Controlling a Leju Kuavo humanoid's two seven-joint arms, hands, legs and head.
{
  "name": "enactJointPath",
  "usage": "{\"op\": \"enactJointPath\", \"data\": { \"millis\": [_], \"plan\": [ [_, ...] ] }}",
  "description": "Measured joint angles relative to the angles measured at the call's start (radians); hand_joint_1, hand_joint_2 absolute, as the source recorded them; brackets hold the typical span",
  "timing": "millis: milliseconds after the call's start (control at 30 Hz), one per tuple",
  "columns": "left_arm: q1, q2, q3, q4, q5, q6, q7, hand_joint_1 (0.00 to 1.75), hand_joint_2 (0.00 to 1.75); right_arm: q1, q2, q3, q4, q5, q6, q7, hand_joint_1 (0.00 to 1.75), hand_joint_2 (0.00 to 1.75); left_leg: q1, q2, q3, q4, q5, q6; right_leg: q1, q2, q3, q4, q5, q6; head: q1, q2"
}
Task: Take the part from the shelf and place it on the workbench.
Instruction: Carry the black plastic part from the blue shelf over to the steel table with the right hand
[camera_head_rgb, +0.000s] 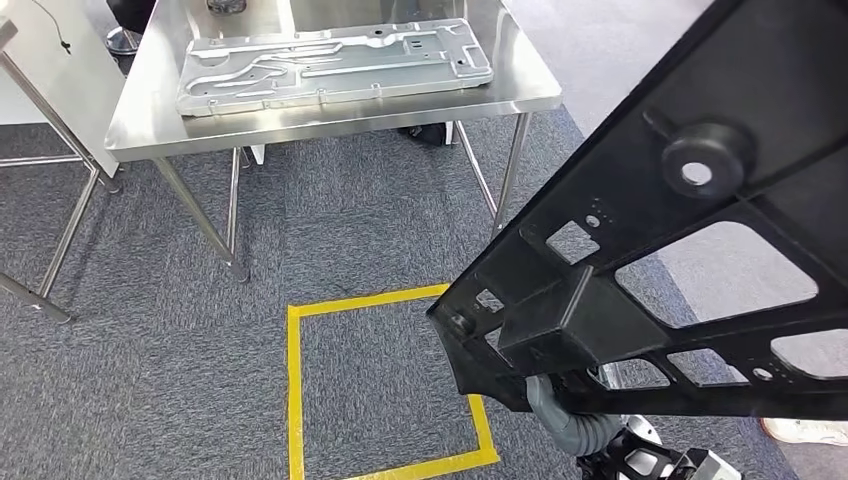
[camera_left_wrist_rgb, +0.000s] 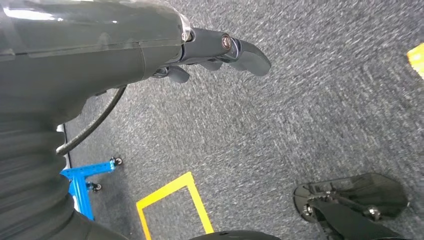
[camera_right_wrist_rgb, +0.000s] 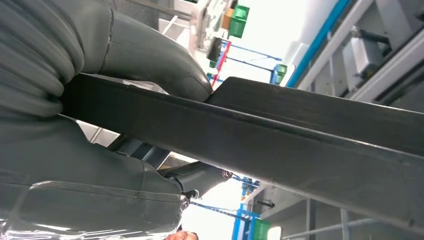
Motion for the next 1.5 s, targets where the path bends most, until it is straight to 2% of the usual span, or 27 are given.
{"op": "enactJointPath", "data": {
  "millis": [67,167,267,300,333,367,433,467,533,600,667,700,767,833,867,900,967,1000,1033,1133,1200,1300,1333,1367,1400,1467,1500],
  "plan": [
    [-0.001,0.000,0.001,0.000,0.001,0.002,0.000,0.00,1.75,-0.001,0.000,0.000,0.000,0.005,-0.001,-0.003,1.75,1.75,-0.002,0.002,0.001,-0.001,-0.002,-0.012,0.006,0.000,0.005,-0.015,-0.003,-0.009,0.000,0.000],
    [-0.002,0.000,0.002,0.000,0.002,0.004,-0.001,0.00,1.75,-0.005,0.001,0.000,-0.001,0.017,-0.004,0.000,1.75,1.75,0.001,-0.013,-0.008,0.030,-0.027,-0.029,-0.001,0.006,0.012,-0.026,0.002,-0.025,0.000,0.000],
    [0.000,0.000,0.004,0.000,0.003,0.003,-0.001,0.00,1.75,-0.011,0.004,0.000,-0.001,0.025,-0.013,0.005,1.75,1.75,0.004,-0.034,-0.093,0.212,-0.116,-0.041,-0.002,0.013,0.016,-0.030,0.001,-0.036,0.000,0.000],
    [0.001,0.000,0.004,0.000,0.003,0.003,0.000,0.00,1.75,-0.011,0.005,0.000,0.000,0.028,-0.018,0.006,1.75,1.75,0.004,-0.036,-0.122,0.267,-0.131,-0.044,-0.001,0.017,0.016,-0.030,-0.001,-0.037,0.000,0.000],
    [0.003,0.000,0.005,0.000,0.003,0.002,0.000,0.00,1.75,-0.010,0.005,0.000,0.000,0.032,-0.022,0.008,1.75,1.75,0.005,-0.036,-0.136,0.288,-0.126,-0.045,0.000,0.021,0.017,-0.029,-0.004,-0.037,0.000,0.000],
    [0.004,0.000,0.005,0.000,0.002,0.002,0.000,0.00,1.75,-0.010,0.006,0.000,0.000,0.037,-0.027,0.011,1.75,1.75,0.005,-0.036,-0.131,0.270,-0.101,-0.044,0.000,0.026,0.020,-0.027,-0.008,-0.036,0.000,0.000],
    [0.005,0.001,0.005,0.000,0.002,0.002,0.000,0.00,1.75,-0.009,0.006,0.000,0.000,0.049,-0.038,0.016,1.75,1.75,0.006,-0.039,-0.076,0.144,-0.029,-0.039,0.000,0.033,0.028,-0.022,-0.017,-0.030,0.000,0.000],
    [0.004,0.001,0.005,0.000,0.002,0.002,-0.001,0.00,1.75,-0.009,0.005,0.000,0.000,0.055,-0.045,0.018,1.75,1.75,0.005,-0.042,-0.048,0.080,-0.007,-0.033,0.001,0.036,0.030,-0.018,-0.022,-0.025,0.000,0.000],
    [0.003,0.001,0.006,0.000,0.002,0.002,-0.002,0.00,1.75,-0.009,0.005,-0.001,0.000,0.072,-0.062,0.024,1.75,1.75,0.003,-0.047,-0.022,0.017,-0.001,-0.018,0.005,0.040,0.032,-0.014,-0.026,-0.013,0.000,0.000],
    [0.003,0.000,0.006,0.000,0.002,0.001,-0.003,0.00,1.75,-0.010,0.004,-0.006,0.000,0.090,-0.077,0.032,1.75,1.75,0.002,-0.046,-0.016,0.010,-0.005,-0.001,0.005,0.042,0.032,-0.007,-0.023,0.001,0.000,0.000],
    [0.003,0.000,0.006,0.000,0.002,0.000,-0.004,0.00,1.75,-0.013,0.002,-0.013,0.001,0.098,-0.084,0.037,1.75,1.75,0.003,-0.045,-0.001,0.006,-0.007,0.013,0.002,0.035,0.019,0.030,-0.034,0.010,0.000,0.000],
    [0.003,0.000,0.006,0.000,0.002,0.000,-0.005,0.00,1.75,-0.015,0.000,-0.017,0.001,0.102,-0.088,0.038,1.75,1.75,0.004,-0.045,0.006,0.005,-0.009,0.018,0.001,0.031,-0.004,0.072,-0.052,0.012,0.000,0.000],
    [0.004,0.000,0.006,0.000,0.002,-0.002,-0.006,0.00,1.75,-0.017,-0.004,-0.022,0.002,0.117,-0.101,0.046,1.75,1.75,0.002,-0.043,0.016,0.005,-0.017,0.023,0.001,0.025,-0.084,0.200,-0.100,0.018,0.000,0.000],
    [0.005,0.000,0.006,0.000,0.000,-0.005,-0.008,0.00,1.75,-0.018,-0.010,-0.031,0.006,0.146,-0.121,0.058,1.75,1.75,0.000,-0.042,0.029,0.005,-0.029,0.024,0.001,0.024,-0.154,0.283,-0.120,0.020,0.000,0.000],
    [0.006,-0.001,0.006,0.000,-0.001,-0.007,-0.008,0.00,1.75,-0.019,-0.016,-0.038,0.009,0.160,-0.130,0.063,1.75,1.75,-0.001,-0.042,0.039,0.005,-0.036,0.024,0.001,0.024,-0.162,0.272,-0.105,0.017,0.000,0.000],
    [0.006,-0.001,0.006,0.000,-0.002,-0.009,-0.009,0.00,1.75,-0.023,-0.024,-0.046,0.011,0.174,-0.138,0.066,1.75,1.75,-0.002,-0.043,0.051,0.005,-0.045,0.023,0.002,0.023,-0.153,0.225,-0.072,0.012,0.000,0.000],
    [0.006,-0.002,0.006,0.000,-0.003,-0.012,-0.009,0.00,1.75,-0.035,-0.041,-0.063,0.014,0.198,-0.149,0.072,1.75,1.75,-0.005,-0.042,0.075,0.006,-0.062,0.018,0.009,0.019,-0.115,0.094,0.018,-0.004,0.000,0.000],
    [0.005,-0.003,0.006,0.000,-0.004,-0.014,-0.009,0.00,1.75,-0.046,-0.050,-0.070,0.016,0.214,-0.156,0.077,1.75,1.75,-0.007,-0.041,0.081,0.006,-0.071,0.014,0.014,0.018,-0.101,0.049,0.045,-0.011,0.000,0.000],
    [0.004,-0.004,0.006,0.000,-0.004,-0.014,-0.009,0.00,1.75,-0.057,-0.060,-0.077,0.019,0.235,-0.163,0.083,1.75,1.75,-0.009,-0.040,0.087,0.007,-0.079,0.009,0.017,0.017,-0.095,0.025,0.061,-0.016,0.000,0.000],
    [0.000,-0.005,0.006,0.000,-0.003,-0.016,-0.009,0.00,1.75,-0.097,-0.095,-0.099,0.030,0.312,-0.191,0.108,1.75,1.75,-0.012,-0.037,0.093,0.021,-0.082,-0.005,0.015,0.020,-0.083,0.013,0.060,-0.029,0.000,0.000],
    [-0.004,-0.005,0.006,0.000,0.000,-0.016,-0.012,0.00,1.75,-0.135,-0.123,-0.111,0.044,0.371,-0.209,0.126,1.75,1.75,-0.011,-0.039,0.059,0.087,-0.098,-0.013,0.009,0.021,-0.068,0.002,0.056,-0.037,0.000,0.000],
    [-0.005,-0.004,0.006,0.000,0.005,-0.015,-0.018,0.00,1.75,-0.205,-0.174,-0.123,0.086,0.446,-0.226,0.151,1.75,1.75,-0.006,-0.041,-0.052,0.258,-0.175,-0.027,0.007,0.023,-0.057,-0.003,0.046,-0.044,0.000,0.000],
    [-0.003,-0.003,0.006,0.000,0.006,-0.015,-0.018,0.00,1.75,-0.224,-0.190,-0.127,0.103,0.460,-0.230,0.156,1.75,1.75,-0.004,-0.041,-0.080,0.285,-0.184,-0.030,0.007,0.024,-0.053,-0.003,0.042,-0.043,0.000,0.000],
    [-0.002,-0.002,0.006,0.000,0.006,-0.014,-0.018,0.00,1.75,-0.239,-0.204,-0.131,0.118,0.468,-0.233,0.159,1.75,1.75,-0.002,-0.041,-0.092,0.279,-0.169,-0.033,0.007,0.025,-0.048,-0.002,0.038,-0.042,0.000,0.000],
    [-0.001,-0.001,0.007,0.000,0.007,-0.014,-0.018,0.00,1.75,-0.251,-0.216,-0.134,0.131,0.474,-0.236,0.161,1.75,1.75,0.000,-0.041,-0.088,0.239,-0.131,-0.034,0.007,0.026,-0.043,-0.001,0.034,-0.039,0.000,0.000],
    [0.002,0.000,0.007,0.000,0.007,-0.015,-0.018,0.00,1.75,-0.270,-0.233,-0.137,0.149,0.498,-0.249,0.167,1.75,1.75,0.002,-0.043,-0.056,0.114,-0.042,-0.033,0.006,0.027,-0.034,0.003,0.026,-0.032,0.000,0.000],
    [0.002,0.000,0.008,0.000,0.006,-0.015,-0.018,0.00,1.75,-0.281,-0.241,-0.136,0.158,0.523,-0.262,0.174,1.75,1.75,0.001,-0.044,-0.045,0.069,-0.023,-0.027,0.007,0.028,-0.033,0.005,0.024,-0.027,0.000,0.000]
  ]
}}
